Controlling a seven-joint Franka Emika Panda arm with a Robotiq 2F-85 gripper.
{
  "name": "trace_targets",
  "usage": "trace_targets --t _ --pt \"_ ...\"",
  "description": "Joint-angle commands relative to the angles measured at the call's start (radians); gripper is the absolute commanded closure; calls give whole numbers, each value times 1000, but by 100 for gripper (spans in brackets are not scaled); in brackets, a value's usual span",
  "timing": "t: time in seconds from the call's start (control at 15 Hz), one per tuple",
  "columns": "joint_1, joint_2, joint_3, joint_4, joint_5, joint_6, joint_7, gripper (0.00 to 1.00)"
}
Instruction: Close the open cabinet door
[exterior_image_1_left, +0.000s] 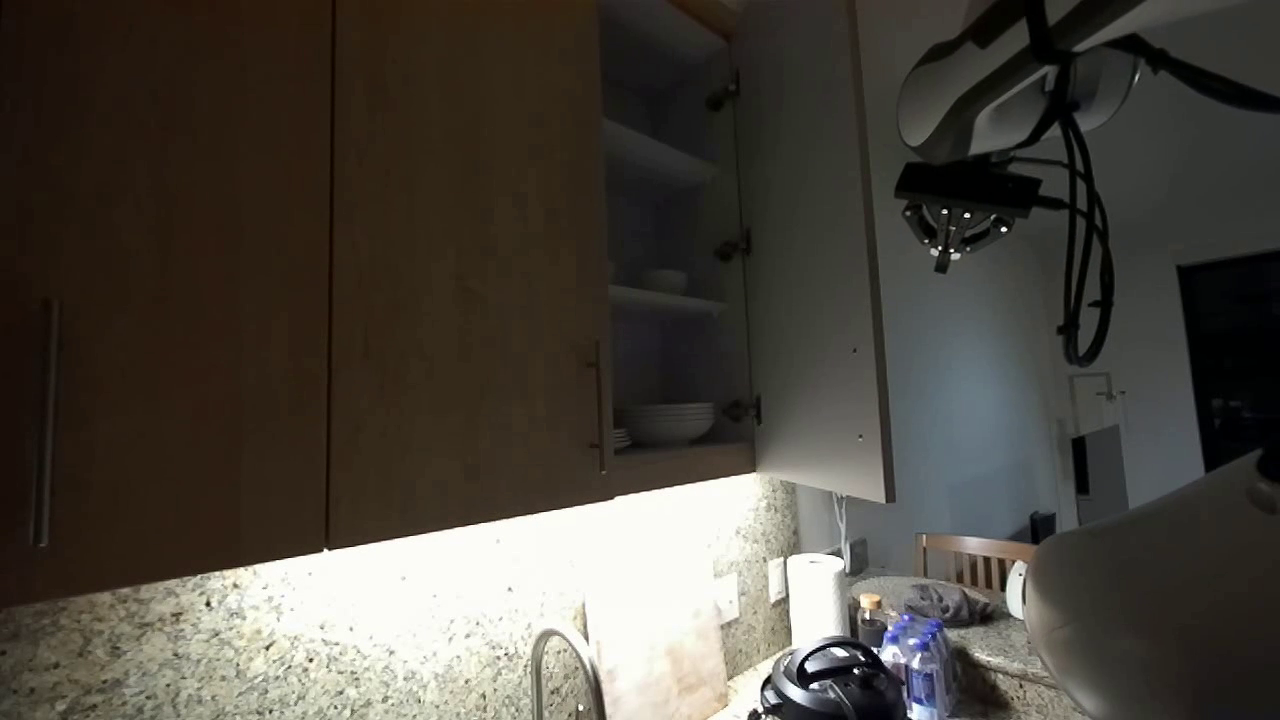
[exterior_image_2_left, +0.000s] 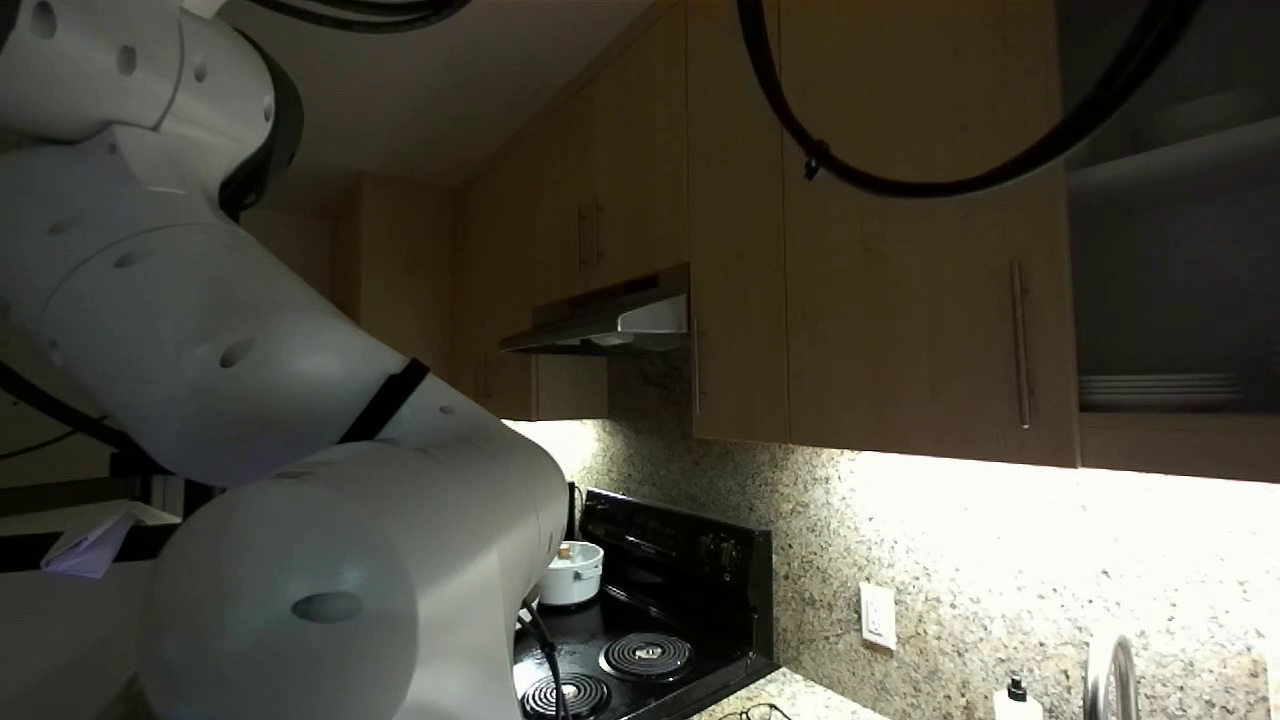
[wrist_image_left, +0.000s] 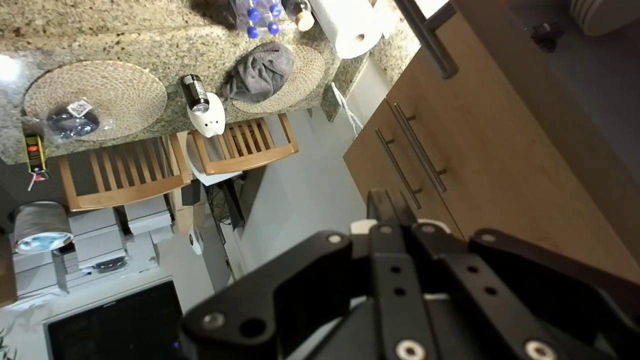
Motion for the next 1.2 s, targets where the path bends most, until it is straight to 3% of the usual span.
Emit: trace_targets --t 0.0,0.47,1.07,1.13 --pt "-8 23 4 7 4 41 -43 100" --pt "44 21 -22 9 23 28 -181 100" --pt "59 19 -35 9 17 22 -274 100" --pt "52 35 66 28 15 1 -198 100"
